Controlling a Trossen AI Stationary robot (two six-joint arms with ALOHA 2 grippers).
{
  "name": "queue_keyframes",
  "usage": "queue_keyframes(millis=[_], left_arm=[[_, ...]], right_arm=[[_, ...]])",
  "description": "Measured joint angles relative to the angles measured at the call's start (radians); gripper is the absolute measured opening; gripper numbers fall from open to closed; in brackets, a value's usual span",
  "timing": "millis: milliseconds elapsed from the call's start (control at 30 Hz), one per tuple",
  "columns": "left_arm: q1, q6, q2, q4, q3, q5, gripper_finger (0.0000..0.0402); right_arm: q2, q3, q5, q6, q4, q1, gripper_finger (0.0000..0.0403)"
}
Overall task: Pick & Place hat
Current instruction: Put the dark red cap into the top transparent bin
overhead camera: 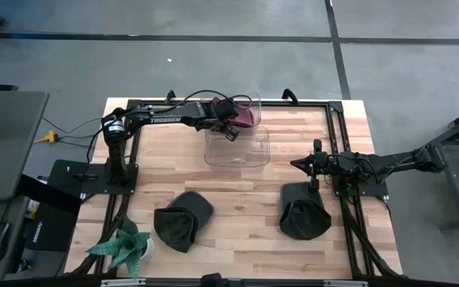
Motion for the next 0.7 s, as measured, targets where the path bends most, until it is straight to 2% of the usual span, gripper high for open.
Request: queue_keyframes(millis=[233, 700], left_arm=[[0.024, -0.003, 0.000, -0.010, 0.000, 0.046, 0.0000], [0.024, -0.002, 0.001, -0.017, 0.000, 0.055, 0.0004]], right_arm=[[0.000, 0.000, 0.000, 0.000, 0.000, 0.000, 0.0000], [0.000, 0.000, 0.000, 0.000, 0.000, 0.000, 0.0000]])
